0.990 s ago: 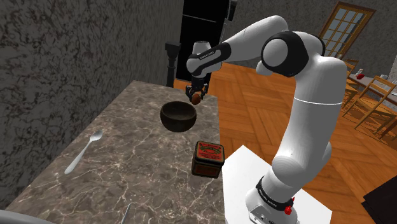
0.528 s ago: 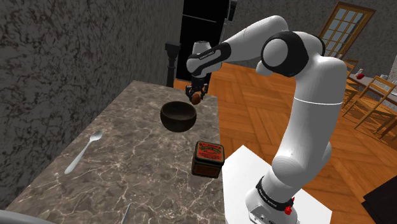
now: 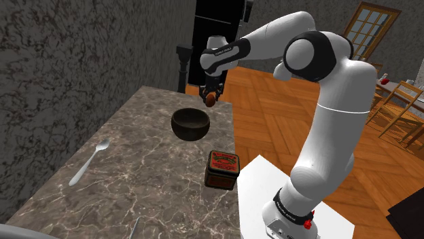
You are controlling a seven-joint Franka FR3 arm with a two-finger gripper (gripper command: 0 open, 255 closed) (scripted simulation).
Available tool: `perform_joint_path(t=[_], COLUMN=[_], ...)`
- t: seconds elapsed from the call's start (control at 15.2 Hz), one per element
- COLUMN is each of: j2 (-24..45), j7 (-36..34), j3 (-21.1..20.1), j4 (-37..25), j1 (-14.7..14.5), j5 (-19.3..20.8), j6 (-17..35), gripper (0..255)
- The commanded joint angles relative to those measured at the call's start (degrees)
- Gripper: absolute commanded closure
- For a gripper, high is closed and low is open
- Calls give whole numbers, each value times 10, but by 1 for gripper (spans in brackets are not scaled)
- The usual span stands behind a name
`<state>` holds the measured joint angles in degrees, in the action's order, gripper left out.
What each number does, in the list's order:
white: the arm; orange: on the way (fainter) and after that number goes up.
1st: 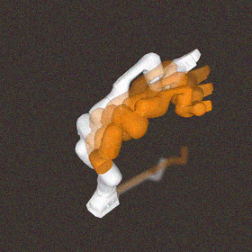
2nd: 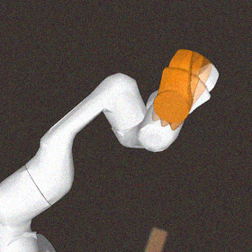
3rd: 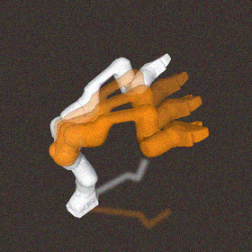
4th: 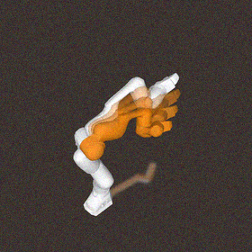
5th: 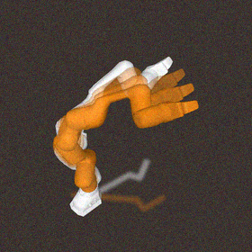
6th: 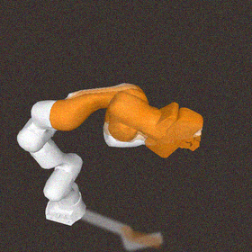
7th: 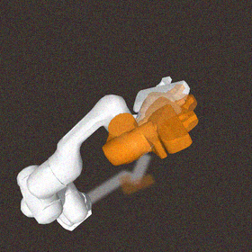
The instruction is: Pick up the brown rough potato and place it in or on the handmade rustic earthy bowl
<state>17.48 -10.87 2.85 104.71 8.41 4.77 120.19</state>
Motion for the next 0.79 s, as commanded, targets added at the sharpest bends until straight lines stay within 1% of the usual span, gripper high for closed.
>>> perform_joint_path(t=[0.0, 0.73], j2=[-7, -34], j7=[2, 8], j3=[0, 0], j4=[-7, -56], j1=[0, 0], j5=[0, -2], j6=[-14, -90], gripper=[255, 255])
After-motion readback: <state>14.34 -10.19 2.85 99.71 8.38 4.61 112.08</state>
